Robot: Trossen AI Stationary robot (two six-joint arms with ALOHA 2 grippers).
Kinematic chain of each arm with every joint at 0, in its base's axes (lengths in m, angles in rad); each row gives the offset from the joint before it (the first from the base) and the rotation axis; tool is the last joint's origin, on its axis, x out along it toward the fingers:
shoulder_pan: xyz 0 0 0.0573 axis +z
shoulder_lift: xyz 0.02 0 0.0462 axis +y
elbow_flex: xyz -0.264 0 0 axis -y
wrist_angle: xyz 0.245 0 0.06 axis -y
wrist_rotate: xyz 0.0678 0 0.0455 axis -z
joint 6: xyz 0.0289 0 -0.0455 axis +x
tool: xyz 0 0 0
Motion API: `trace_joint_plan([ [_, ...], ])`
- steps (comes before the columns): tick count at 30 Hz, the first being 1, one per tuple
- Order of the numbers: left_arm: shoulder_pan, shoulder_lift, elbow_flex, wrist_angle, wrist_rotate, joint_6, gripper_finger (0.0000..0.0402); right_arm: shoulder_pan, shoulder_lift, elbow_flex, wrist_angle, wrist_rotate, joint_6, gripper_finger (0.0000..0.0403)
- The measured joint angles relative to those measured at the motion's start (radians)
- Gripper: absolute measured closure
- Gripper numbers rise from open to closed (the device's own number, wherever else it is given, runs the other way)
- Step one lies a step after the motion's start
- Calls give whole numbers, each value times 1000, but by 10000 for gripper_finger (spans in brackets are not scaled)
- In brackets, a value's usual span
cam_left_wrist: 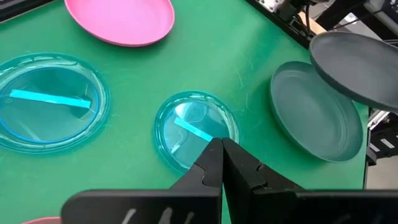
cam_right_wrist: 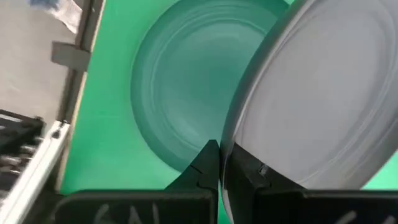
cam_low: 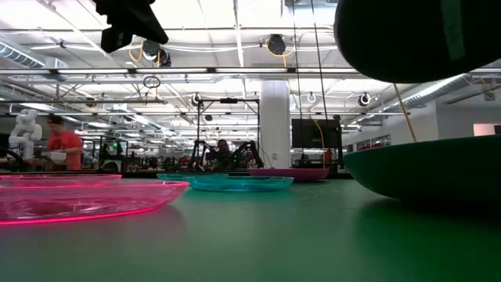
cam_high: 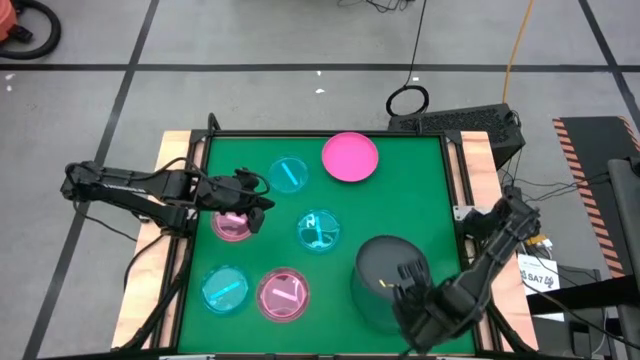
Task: Stack plastic plates
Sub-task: Stack the black plate on top of green plate
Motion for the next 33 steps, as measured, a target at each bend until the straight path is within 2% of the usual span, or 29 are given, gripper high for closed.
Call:
trace_joint_plan([
  [5, -1, 0, 0, 0, 0, 0, 400, 42, 0, -52, 0, 0, -10, 397],
  [14, -13, 0, 0, 2, 0, -7, 400, 94, 0, -172, 39, 73, -33, 397],
  [29, -13, 0, 0, 1, 0, -2, 400, 129, 0, -350, 337, 68, -85, 397],
  [33, -13, 0, 0, 1, 0, 0, 400, 129, 0, -390, 406, 17, -106, 397],
])
